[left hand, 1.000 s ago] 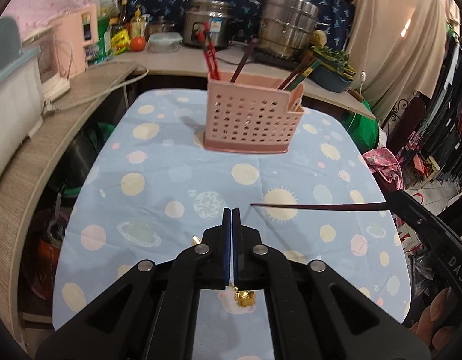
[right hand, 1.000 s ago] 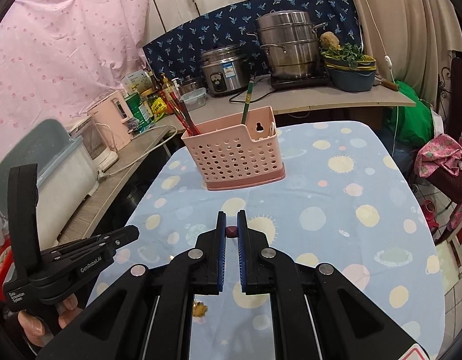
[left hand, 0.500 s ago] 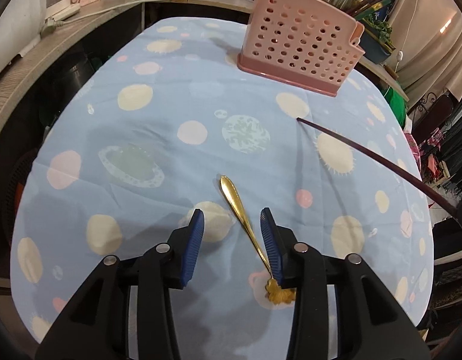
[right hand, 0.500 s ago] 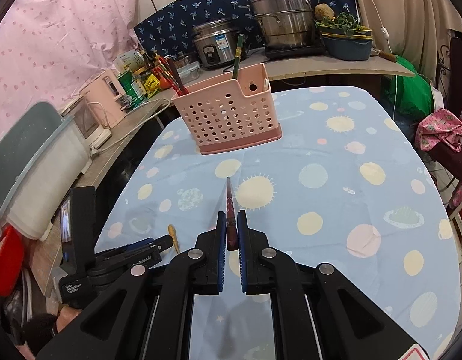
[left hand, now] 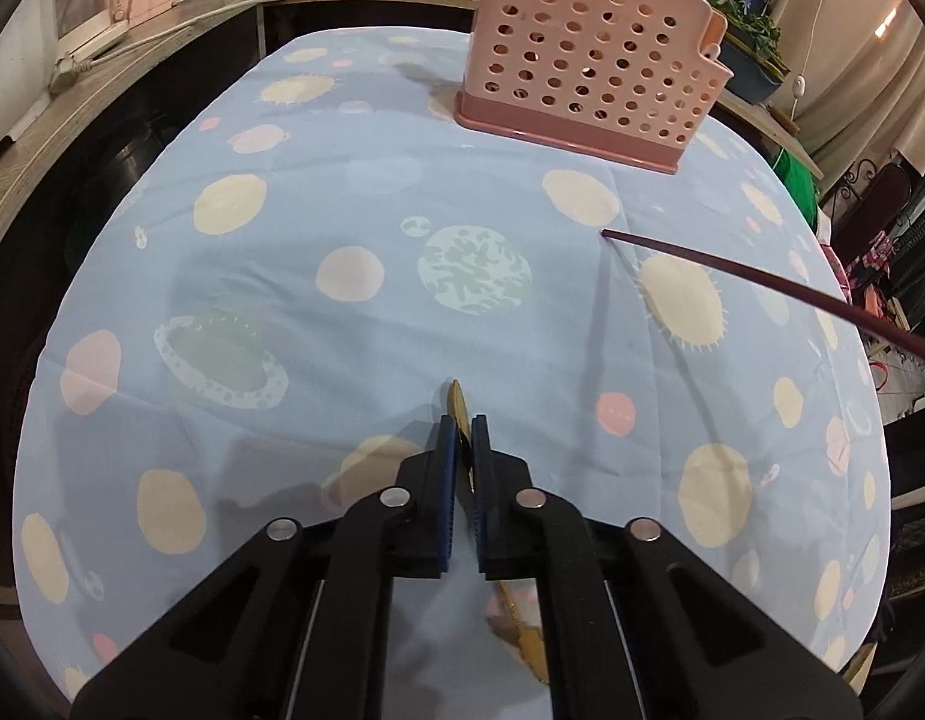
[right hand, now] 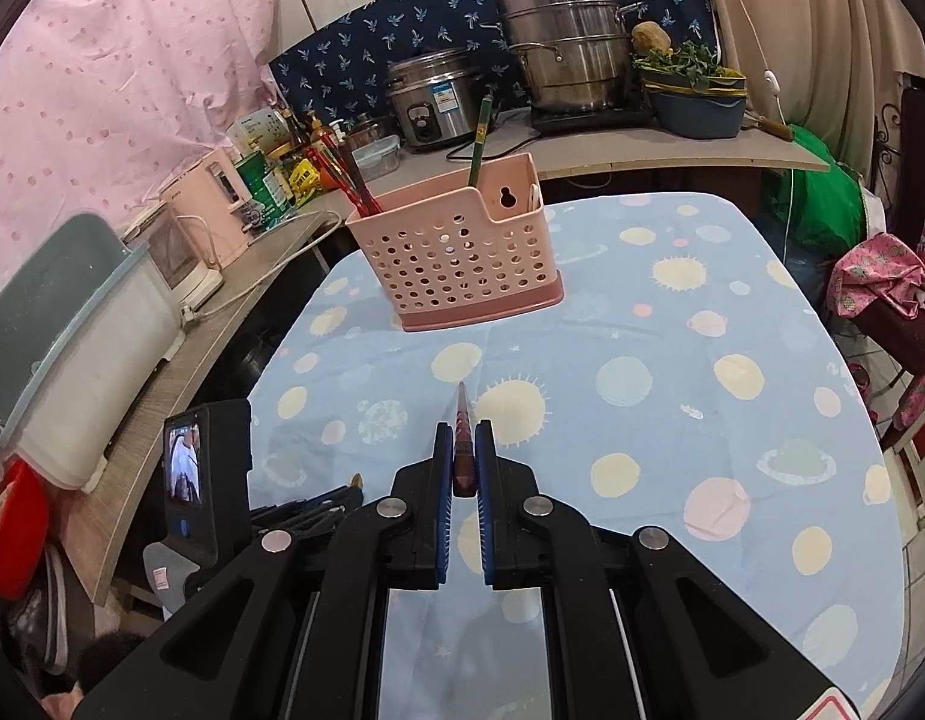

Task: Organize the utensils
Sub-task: 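Lift the spoon and chopstick, lower them into the pink holder and open both tools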

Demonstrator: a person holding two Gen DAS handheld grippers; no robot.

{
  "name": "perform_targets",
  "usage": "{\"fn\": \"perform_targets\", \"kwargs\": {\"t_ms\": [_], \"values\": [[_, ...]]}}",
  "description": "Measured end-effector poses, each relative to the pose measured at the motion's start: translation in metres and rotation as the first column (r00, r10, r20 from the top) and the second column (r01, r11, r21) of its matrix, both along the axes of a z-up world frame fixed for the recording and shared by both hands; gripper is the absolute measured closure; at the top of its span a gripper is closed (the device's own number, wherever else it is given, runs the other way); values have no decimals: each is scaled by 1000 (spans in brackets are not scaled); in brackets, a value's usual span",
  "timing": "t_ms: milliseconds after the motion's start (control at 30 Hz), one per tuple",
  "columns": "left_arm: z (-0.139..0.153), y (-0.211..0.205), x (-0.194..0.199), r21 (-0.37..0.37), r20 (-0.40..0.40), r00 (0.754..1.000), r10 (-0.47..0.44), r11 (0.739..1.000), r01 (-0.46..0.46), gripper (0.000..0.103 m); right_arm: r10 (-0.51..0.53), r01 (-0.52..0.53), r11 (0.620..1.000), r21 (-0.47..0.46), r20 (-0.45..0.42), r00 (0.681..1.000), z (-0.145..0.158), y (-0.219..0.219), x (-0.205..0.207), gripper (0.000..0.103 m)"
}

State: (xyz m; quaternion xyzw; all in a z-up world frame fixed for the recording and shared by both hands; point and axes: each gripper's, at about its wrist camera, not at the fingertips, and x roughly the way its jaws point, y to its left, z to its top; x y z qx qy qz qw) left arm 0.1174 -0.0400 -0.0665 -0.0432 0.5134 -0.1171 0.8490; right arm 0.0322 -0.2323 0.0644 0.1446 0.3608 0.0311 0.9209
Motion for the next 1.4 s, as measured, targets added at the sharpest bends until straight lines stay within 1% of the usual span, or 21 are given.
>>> {"fn": "perform_targets", "kwargs": {"t_ms": [100, 333, 433, 633, 800, 933, 1033, 1167, 1200, 1400], "values": [[6, 1, -7, -1, 9, 1000, -5, 1000, 5, 102, 3, -3, 1000, 0, 10, 1000, 4, 1, -1, 96], [37, 9, -25, -45, 50, 999, -21, 999, 23, 102, 7, -7, 1000, 6, 19, 1000, 8, 3, -7, 96], [55, 15, -31, -73, 71, 997, -18, 997, 23, 102, 12, -12, 1000, 8, 29, 1000, 12, 5, -9, 96], [99, 21, -37, -107, 152, 988, -4, 994, 21, 102, 18, -18, 1000, 5, 60, 998, 25, 6, -8, 96], [133, 19, -33, -114, 223, 975, -3, 993, 29, 102, 19, -21, 1000, 16, 93, 995, 40, 2, 2, 96], [161, 15, -20, -108, 292, 956, -5, 993, 38, 102, 22, -24, 1000, 13, 139, 990, 59, 0, 16, 96], [186, 11, -6, -105, 351, 936, -1, 994, 41, 102, 20, -20, 1000, -1, 186, 982, 77, -2, 30, 96], [223, 9, 17, -102, 436, 900, 13, 994, 35, 102, 0, 2, 1000, -9, 259, 966, 106, -9, 53, 96], [232, 8, 24, -96, 461, 887, 20, 995, 28, 102, -6, 8, 1000, -6, 279, 960, 114, -11, 61, 96], [273, 4, 72, -83, 550, 833, 63, 996, -21, 102, -59, 44, 998, 50, 373, 926, 155, -28, 102, 96]]}}
